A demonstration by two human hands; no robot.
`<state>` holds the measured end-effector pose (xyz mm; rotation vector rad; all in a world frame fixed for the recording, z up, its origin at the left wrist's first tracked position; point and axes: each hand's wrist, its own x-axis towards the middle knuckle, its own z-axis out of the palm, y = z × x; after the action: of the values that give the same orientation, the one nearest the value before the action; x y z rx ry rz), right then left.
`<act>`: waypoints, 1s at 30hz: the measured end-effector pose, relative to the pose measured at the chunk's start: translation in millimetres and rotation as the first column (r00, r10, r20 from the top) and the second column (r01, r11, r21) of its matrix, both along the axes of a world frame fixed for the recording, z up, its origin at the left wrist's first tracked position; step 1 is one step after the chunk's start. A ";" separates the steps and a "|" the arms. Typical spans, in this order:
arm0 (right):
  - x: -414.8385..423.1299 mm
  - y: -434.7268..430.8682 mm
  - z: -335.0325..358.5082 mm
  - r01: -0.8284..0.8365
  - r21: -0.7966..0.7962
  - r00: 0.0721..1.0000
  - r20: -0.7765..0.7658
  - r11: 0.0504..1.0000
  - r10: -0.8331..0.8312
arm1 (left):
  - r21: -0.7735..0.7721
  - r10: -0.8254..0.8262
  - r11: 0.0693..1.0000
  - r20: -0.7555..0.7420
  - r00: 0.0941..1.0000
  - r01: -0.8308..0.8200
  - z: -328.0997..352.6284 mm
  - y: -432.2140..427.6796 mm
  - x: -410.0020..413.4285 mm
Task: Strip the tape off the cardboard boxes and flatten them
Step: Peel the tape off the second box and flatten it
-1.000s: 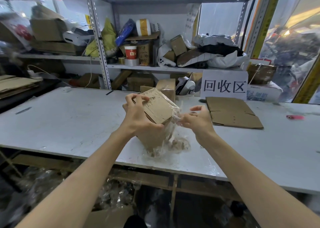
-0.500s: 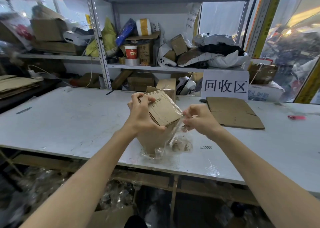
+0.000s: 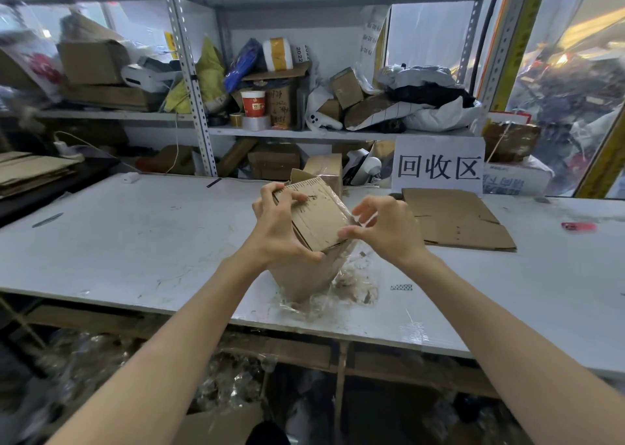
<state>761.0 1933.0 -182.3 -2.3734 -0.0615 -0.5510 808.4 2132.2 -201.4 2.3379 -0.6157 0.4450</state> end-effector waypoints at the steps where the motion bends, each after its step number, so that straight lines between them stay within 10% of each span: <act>1: 0.9 2.2 0.2 0.009 -0.057 0.999 0.034 0.998 -0.007 | -0.003 0.008 1.000 0.007 1.000 -0.008 -1.0 1.1 -0.6; 7: 7.9 3.0 -1.9 -0.015 -0.386 0.993 0.104 0.922 0.060 | -0.013 0.002 1.000 0.018 1.000 -0.002 -2.3 1.4 -6.4; 13: 7.2 1.5 -18.1 0.126 0.067 0.989 0.068 0.990 -0.131 | -0.025 -0.006 1.000 0.005 1.000 0.007 -1.6 2.3 -4.5; 18: 13.8 -1.6 -12.3 0.162 0.498 0.983 -0.158 0.852 -0.094 | -0.018 -0.042 0.999 -0.013 0.999 0.042 -1.7 3.6 -3.2; 30: 41.5 17.6 -4.7 0.121 0.309 0.990 0.031 0.943 -0.137 | -0.003 -0.106 0.994 -0.032 0.994 0.106 -0.6 12.4 -3.8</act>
<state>802.5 1950.7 -187.0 -2.0684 0.1479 -0.6362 804.6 2144.6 -202.1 2.2940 -0.7208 0.3586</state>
